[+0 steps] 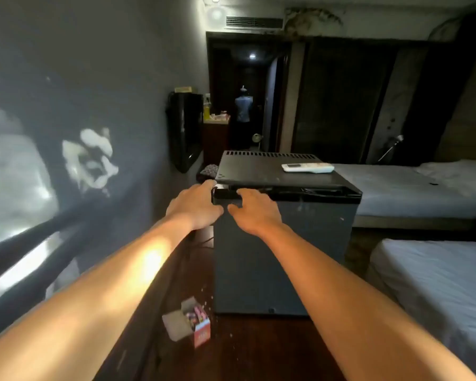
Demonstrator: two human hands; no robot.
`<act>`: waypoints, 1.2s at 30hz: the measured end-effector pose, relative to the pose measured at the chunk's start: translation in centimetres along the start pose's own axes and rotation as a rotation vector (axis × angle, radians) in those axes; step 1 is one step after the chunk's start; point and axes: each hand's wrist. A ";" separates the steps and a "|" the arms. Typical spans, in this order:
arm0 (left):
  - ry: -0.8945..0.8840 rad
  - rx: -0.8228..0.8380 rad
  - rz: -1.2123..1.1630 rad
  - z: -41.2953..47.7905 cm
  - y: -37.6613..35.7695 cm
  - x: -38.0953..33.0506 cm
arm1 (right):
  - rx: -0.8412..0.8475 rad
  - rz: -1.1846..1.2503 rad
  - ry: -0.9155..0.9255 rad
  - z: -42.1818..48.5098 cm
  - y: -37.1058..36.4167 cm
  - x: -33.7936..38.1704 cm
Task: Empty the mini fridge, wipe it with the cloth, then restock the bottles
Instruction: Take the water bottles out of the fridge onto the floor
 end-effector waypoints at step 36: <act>-0.107 0.106 0.053 -5.9 -2.4 -6.4 | 0.038 -0.249 -0.478 -14.5 6.1 0.3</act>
Point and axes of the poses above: each hand's wrist, its own z-axis towards the middle knuckle, its own y-axis out of the back of the hand, x = y × z, and after that the axes turned 11 degrees about x, right-handed
